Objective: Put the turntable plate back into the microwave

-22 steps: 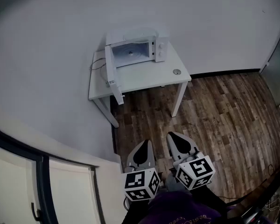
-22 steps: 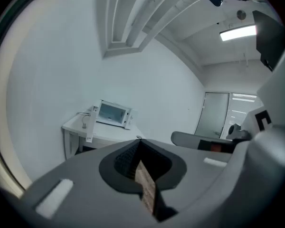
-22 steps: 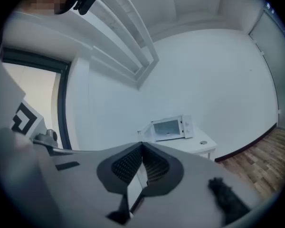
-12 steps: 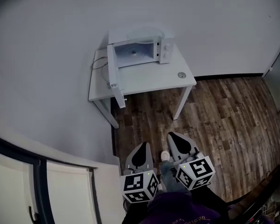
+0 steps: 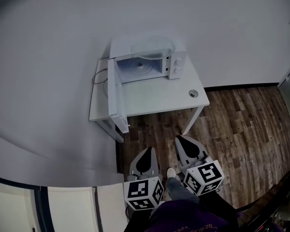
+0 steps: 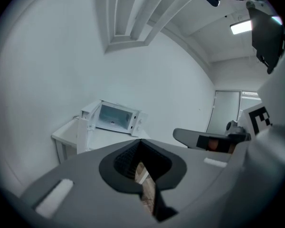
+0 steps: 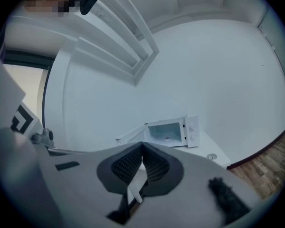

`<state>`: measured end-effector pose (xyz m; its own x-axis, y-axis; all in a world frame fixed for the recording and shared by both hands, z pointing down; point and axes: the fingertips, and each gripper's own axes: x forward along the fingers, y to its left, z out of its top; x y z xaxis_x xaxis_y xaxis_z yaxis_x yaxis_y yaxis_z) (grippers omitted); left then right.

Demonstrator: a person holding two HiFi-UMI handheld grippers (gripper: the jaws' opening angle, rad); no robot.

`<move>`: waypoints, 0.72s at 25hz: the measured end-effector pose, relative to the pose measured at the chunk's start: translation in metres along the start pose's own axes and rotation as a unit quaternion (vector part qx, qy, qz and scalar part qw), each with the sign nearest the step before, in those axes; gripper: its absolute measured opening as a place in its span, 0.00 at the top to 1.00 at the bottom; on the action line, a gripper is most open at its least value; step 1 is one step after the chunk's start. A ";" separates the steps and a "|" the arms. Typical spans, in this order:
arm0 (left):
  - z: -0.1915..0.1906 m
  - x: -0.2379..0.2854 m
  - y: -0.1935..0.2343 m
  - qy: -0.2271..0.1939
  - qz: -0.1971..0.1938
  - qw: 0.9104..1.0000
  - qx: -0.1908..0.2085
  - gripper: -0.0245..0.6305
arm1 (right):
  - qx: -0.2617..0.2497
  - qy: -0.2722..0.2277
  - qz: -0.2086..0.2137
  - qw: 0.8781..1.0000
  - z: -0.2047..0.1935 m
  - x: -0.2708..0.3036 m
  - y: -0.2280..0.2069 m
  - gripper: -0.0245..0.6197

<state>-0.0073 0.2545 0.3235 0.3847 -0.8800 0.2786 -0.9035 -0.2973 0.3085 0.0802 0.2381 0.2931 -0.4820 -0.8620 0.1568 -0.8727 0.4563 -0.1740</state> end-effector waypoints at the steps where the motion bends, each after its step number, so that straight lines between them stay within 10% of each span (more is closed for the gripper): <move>1: 0.003 0.011 0.001 0.001 0.001 1.000 -0.002 0.96 | 0.000 0.001 0.003 1.000 0.003 0.008 -0.007 0.95; 18: 0.036 0.135 0.002 0.005 0.026 0.999 -0.028 0.96 | 0.007 0.008 0.060 0.998 0.033 0.101 -0.092 0.95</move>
<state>0.0358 0.1217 0.3287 0.3391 -0.8903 0.3040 -0.9104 -0.2292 0.3443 0.1146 0.1012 0.2932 -0.5845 -0.7974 0.1502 -0.8074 0.5530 -0.2057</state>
